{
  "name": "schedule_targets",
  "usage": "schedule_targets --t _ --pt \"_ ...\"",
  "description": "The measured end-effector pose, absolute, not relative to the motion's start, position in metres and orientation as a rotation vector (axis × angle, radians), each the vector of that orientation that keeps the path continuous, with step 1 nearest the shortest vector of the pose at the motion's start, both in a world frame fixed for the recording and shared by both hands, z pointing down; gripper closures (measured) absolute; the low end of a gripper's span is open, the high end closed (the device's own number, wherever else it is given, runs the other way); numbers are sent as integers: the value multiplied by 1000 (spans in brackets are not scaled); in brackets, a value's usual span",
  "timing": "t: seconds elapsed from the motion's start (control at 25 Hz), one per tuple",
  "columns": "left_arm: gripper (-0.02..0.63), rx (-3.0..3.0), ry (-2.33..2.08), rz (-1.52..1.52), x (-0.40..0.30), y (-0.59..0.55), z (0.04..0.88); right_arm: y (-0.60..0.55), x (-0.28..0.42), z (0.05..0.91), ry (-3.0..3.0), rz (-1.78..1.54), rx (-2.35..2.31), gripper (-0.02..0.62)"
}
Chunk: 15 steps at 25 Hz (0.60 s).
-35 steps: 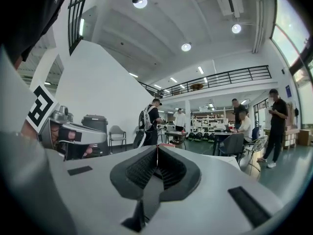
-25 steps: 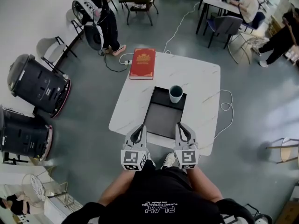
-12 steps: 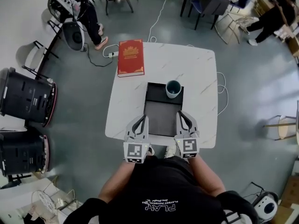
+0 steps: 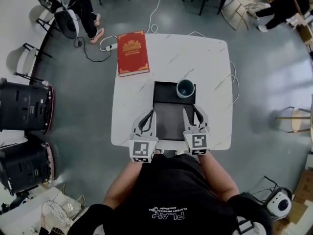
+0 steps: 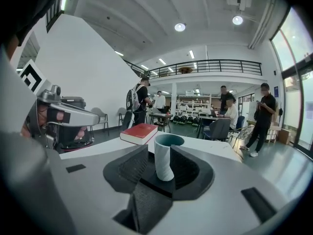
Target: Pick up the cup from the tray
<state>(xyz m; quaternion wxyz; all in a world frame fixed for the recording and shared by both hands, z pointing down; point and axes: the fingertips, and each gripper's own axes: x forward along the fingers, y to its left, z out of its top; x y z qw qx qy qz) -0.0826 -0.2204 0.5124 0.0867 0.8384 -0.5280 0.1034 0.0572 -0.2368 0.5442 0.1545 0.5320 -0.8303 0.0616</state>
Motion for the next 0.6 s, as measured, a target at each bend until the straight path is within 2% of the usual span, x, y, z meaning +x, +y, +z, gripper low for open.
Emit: schedule_targets --t 0.36,0.6 --pt "603 2441 -1601 327 -103 -232 524 -275 56 577 -2368 327 1534 237" --pt "603 2418 -1609 354 -111 -230 531 -304 55 596 -2375 407 1534 192"
